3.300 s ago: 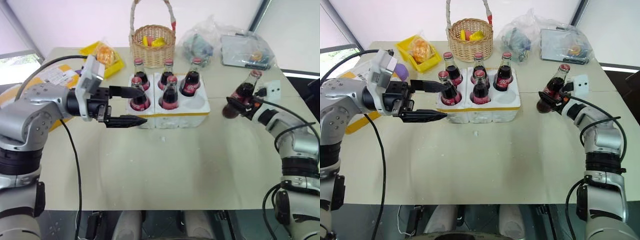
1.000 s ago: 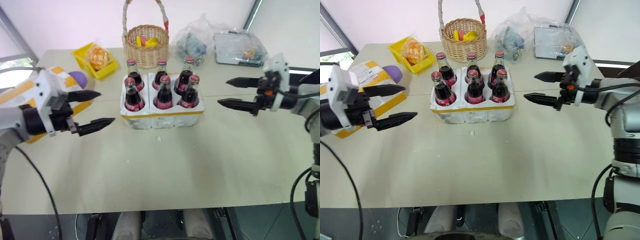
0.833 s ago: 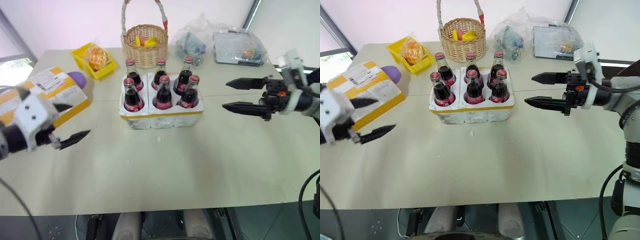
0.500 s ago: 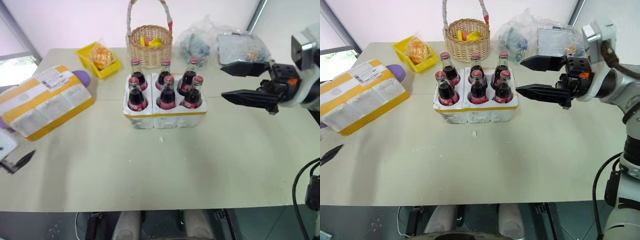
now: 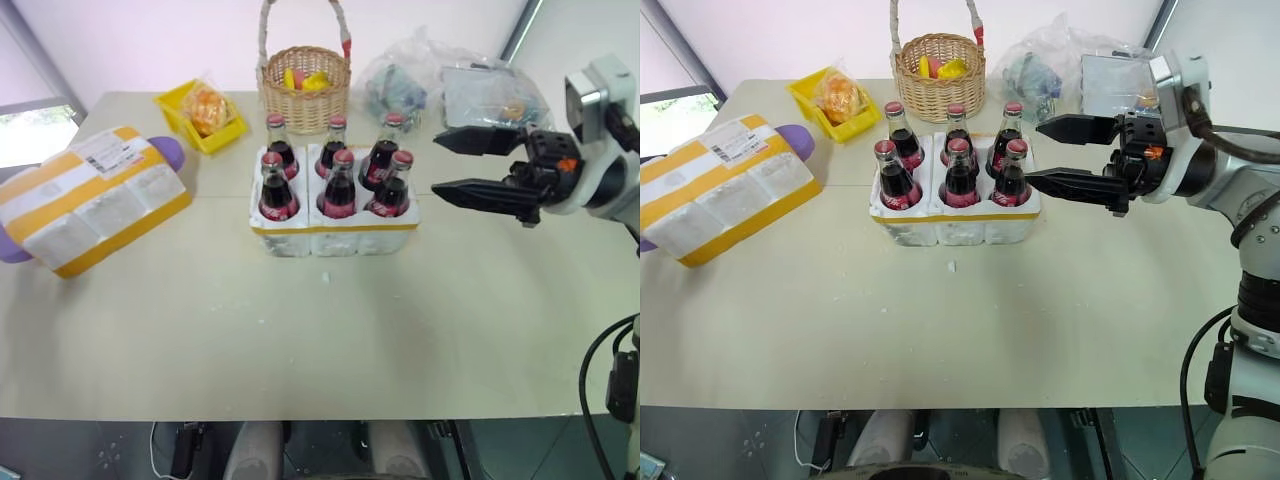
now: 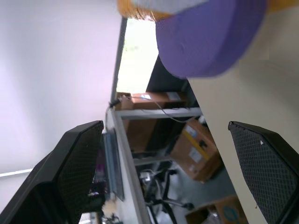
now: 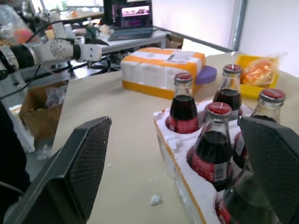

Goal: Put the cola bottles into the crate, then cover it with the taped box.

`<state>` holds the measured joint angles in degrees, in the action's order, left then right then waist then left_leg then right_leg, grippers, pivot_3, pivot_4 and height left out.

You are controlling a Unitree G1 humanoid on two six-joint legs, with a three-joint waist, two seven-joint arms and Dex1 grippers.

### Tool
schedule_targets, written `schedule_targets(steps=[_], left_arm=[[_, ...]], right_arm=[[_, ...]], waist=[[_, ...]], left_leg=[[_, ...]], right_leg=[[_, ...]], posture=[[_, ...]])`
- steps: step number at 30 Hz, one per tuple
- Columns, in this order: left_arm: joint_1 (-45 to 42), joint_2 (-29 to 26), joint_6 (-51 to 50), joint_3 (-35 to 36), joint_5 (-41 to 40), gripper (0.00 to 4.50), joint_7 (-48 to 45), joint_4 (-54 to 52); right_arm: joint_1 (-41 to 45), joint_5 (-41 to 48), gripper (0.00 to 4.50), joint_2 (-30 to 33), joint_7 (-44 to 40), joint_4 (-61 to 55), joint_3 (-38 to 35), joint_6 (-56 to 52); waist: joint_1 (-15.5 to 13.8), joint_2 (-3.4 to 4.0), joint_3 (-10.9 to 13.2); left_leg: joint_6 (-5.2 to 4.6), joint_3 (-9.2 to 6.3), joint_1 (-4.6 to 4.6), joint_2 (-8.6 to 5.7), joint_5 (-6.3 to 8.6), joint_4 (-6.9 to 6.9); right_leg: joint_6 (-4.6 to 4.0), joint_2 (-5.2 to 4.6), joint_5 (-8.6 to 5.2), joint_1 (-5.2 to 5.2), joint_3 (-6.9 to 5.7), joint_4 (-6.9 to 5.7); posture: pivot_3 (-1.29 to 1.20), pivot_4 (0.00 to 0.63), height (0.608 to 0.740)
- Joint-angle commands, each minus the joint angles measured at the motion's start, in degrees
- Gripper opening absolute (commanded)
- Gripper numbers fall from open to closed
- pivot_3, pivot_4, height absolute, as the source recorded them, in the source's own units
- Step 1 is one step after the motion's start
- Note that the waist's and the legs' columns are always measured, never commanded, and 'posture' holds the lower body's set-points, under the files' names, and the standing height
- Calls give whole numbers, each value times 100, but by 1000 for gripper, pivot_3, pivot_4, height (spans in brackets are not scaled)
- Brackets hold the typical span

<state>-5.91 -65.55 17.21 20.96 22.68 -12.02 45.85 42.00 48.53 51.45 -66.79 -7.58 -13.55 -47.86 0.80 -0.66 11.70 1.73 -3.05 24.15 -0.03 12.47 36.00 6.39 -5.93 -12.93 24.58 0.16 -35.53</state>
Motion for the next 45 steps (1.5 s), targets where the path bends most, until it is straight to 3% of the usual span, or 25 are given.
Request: schedule_targets(steps=[1,11,27,30,35,45], left_arm=[[-697,-171,353,-699,428,4500,705,910],[-1999,110,521,-1958,688,4500,1481,2267],[-3081,564,103,-2655,598,4500,1890,2867],[-3076,611,61,-2549,417,3605,1746,2914],[-3120,617,-63,-2554,290,1017,1646,2915],[-3214,452,93,-2572,146,1017,1433,2742]], right_arm=[[150,157,4436,185,48,-105,-217,-66],[358,166,4436,373,86,27,-237,-207],[458,270,4436,533,214,100,-368,-283],[432,303,4500,554,283,110,-446,-317],[368,387,4500,538,395,78,-560,-365],[111,258,4500,571,369,73,-576,-216]], waist=[[20,-1,0],[-2,-4,-2],[4,-12,-7],[-5,-13,-7],[-5,-13,-7],[-7,-14,-8]], left_leg=[[0,1,0,0,0,0],[1,4,-12,0,-2,17],[3,3,-11,0,-3,19],[3,3,-10,0,-3,19],[3,2,-10,0,-3,20],[2,2,-11,0,-3,21]], right_leg=[[13,2,7,1,0,-3],[17,2,9,5,0,-51],[18,3,9,5,0,-56],[18,3,9,5,0,-56],[18,3,9,5,0,-56],[18,3,9,5,0,-58]], posture=[[0,150,738],[0,150,738],[0,150,738],[0,150,738],[0,150,738],[0,150,738]])
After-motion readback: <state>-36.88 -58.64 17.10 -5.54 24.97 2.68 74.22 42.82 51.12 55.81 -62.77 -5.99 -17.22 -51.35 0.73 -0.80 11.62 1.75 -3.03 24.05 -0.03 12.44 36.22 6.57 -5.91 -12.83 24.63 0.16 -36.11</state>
